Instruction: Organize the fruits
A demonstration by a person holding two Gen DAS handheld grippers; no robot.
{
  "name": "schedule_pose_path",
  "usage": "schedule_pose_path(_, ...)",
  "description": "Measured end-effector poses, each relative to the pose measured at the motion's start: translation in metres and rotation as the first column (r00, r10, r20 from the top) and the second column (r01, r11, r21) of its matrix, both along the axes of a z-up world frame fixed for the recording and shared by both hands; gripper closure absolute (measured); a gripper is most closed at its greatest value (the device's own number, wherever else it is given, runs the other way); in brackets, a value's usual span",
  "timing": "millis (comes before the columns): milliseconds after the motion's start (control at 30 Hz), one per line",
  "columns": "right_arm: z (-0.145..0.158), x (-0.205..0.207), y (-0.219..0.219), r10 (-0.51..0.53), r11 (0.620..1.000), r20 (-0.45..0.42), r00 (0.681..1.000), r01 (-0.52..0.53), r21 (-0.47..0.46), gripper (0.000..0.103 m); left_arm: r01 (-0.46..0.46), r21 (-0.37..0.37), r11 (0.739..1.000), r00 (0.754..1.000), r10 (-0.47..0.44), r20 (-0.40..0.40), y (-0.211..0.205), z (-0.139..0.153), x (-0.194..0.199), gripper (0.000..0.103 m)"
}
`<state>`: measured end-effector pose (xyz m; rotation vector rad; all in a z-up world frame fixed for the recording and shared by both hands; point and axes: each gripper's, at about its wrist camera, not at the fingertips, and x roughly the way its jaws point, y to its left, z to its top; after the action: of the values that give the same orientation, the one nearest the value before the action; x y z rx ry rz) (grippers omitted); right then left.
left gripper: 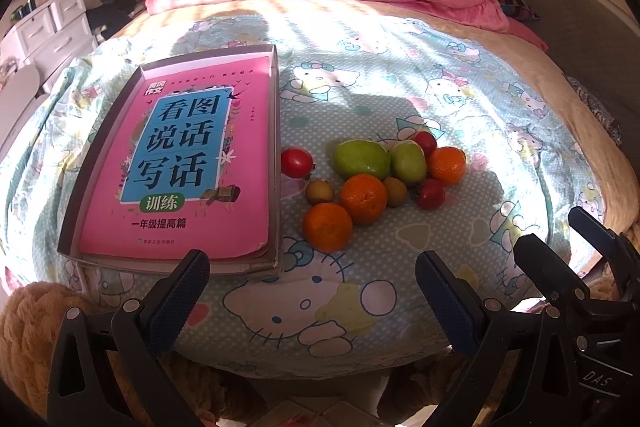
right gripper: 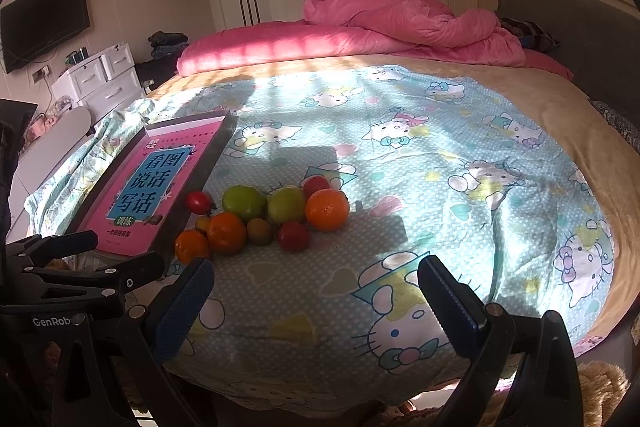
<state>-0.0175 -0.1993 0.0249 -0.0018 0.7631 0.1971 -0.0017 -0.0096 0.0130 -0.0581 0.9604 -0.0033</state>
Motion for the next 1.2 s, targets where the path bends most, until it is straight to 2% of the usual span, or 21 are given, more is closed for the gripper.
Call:
schedule_pose_path(533, -0.003, 0.004, -0.003, -0.009, 1.000, -0.023, 1.000, 0.009, 0.018, 0.000, 0.022, -0.017, 1.000, 1.000, -0.022, 0.015, 0.002, -0.003, 0.004, 0.001)
schedule_pose_path(800, -0.007, 0.009, -0.006, -0.012, 0.999, -0.042, 0.999, 0.013, 0.031, 0.000, 0.036, -0.014, 0.999, 0.999, -0.037, -0.036, 0.006, -0.017, 0.017, 0.001)
schedule_pose_path(1033, -0.011, 0.023, -0.010, -0.005, 0.999, -0.068, 0.998, 0.008, 0.033, 0.000, 0.112, 0.003, 0.994, 0.991, -0.111, -0.075, -0.005, -0.026, 0.027, 0.001)
schedule_pose_path(1133, -0.013, 0.033, -0.012, 0.002, 1.000, -0.082, 0.997, 0.000, 0.024, 0.000, 0.150, 0.016, 0.989, 0.986, -0.148, -0.074, -0.008, -0.025, 0.030, 0.011)
schedule_pose_path(1200, -0.015, 0.040, -0.014, 0.000, 1.000, -0.095, 0.996, 0.002, 0.025, 0.000, 0.185, 0.019, 0.983, 0.980, -0.182, -0.084, -0.010, -0.026, 0.033, 0.027)
